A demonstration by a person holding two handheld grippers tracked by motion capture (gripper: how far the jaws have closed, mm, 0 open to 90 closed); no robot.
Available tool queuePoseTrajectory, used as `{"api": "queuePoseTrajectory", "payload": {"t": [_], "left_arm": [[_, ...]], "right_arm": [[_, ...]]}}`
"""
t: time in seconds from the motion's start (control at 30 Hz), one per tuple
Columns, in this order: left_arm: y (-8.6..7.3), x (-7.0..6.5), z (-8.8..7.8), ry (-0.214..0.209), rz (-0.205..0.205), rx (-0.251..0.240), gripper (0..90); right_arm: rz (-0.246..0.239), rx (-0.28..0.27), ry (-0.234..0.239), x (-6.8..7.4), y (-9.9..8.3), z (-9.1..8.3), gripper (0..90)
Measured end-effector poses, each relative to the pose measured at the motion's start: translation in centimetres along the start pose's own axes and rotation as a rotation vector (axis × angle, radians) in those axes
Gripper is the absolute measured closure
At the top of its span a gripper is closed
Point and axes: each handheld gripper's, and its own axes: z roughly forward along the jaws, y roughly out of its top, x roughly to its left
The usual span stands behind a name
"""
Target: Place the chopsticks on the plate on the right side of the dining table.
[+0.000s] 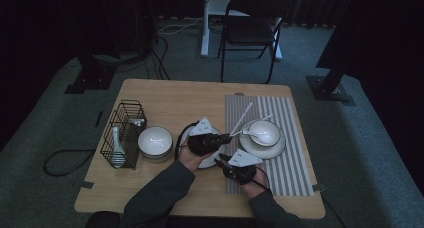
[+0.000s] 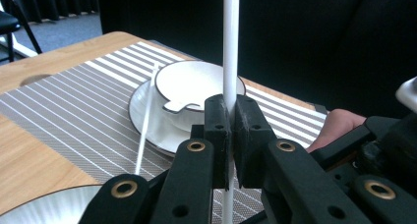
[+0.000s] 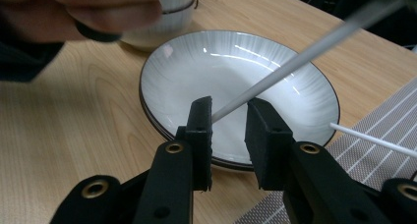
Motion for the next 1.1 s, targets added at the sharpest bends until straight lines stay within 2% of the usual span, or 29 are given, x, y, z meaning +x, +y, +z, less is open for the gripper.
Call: {"api": "queuePoseTrajectory", "payload": {"t": [0.2, 0.43, 0.67, 1.1], "left_arm": [[-0.1, 0.2, 0.4, 0.020, 0.006, 0.020, 86.1], [0.2, 1.0, 0.2, 0.056, 0.017, 0.029, 86.1], [0.8, 1.7, 0.1, 0.083, 0.032, 0.042, 86.1], [2.1, 2.9, 1.2, 0.112, 0.057, 0.071, 86.1]], "right_arm": [[-0.001, 0.007, 0.005, -0.1, -0.1, 0.0, 70.2], [0.023, 0.058, -0.027, -0.9, -0.7, 0.0, 67.8], [0.027, 0.104, -0.027, -1.3, -1.2, -0.2, 63.8], [0.029, 0.174, -0.032, -1.8, -3.1, -1.4, 61.6]]}}
